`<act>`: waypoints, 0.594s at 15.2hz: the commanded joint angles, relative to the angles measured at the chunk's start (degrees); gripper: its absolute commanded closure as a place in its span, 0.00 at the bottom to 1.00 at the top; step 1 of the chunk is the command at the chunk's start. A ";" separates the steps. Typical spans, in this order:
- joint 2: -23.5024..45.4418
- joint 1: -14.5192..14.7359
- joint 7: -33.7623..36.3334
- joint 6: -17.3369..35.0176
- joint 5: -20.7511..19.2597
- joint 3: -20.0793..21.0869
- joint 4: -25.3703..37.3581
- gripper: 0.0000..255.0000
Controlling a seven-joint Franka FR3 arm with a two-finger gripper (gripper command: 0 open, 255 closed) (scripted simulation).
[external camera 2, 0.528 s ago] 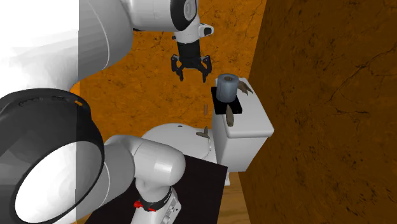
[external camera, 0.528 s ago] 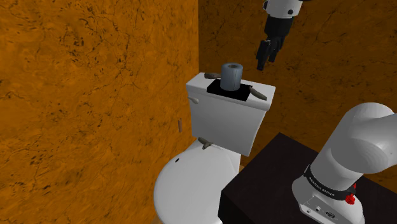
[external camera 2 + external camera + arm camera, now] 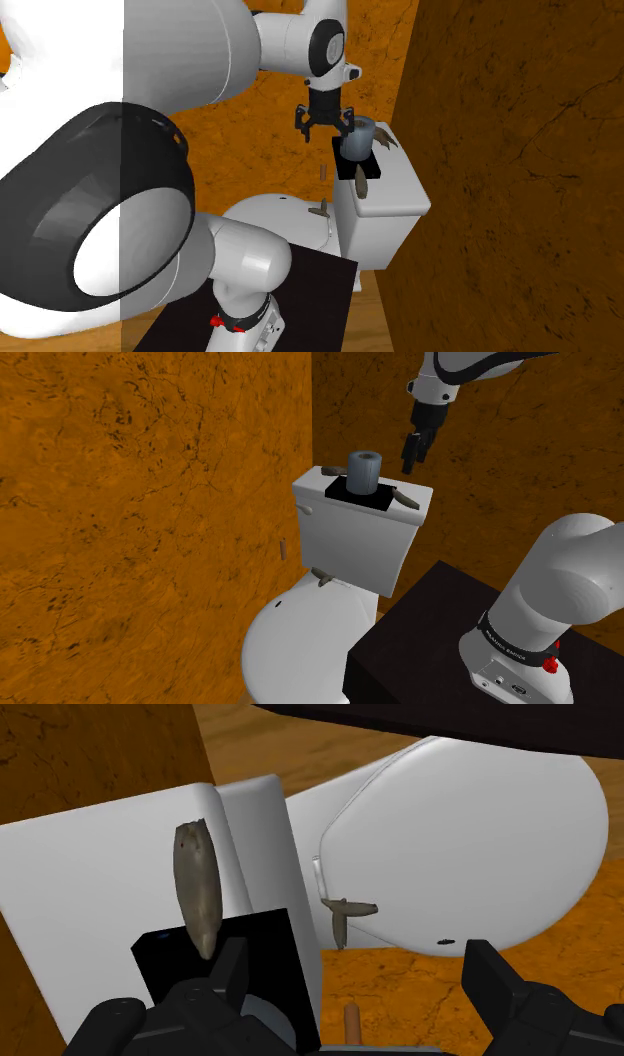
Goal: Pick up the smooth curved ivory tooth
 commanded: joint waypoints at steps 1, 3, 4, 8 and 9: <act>2.96 -0.06 -3.47 2.53 -0.43 -2.74 -0.07 0.00; 6.44 0.07 -6.76 5.10 -0.48 -5.32 0.21 0.00; 8.30 0.20 -8.44 6.36 -0.39 -6.60 0.48 0.00; 16.55 0.96 -15.60 11.13 1.05 -11.54 2.37 0.00; 18.81 1.21 -17.53 12.23 1.72 -12.72 3.04 0.00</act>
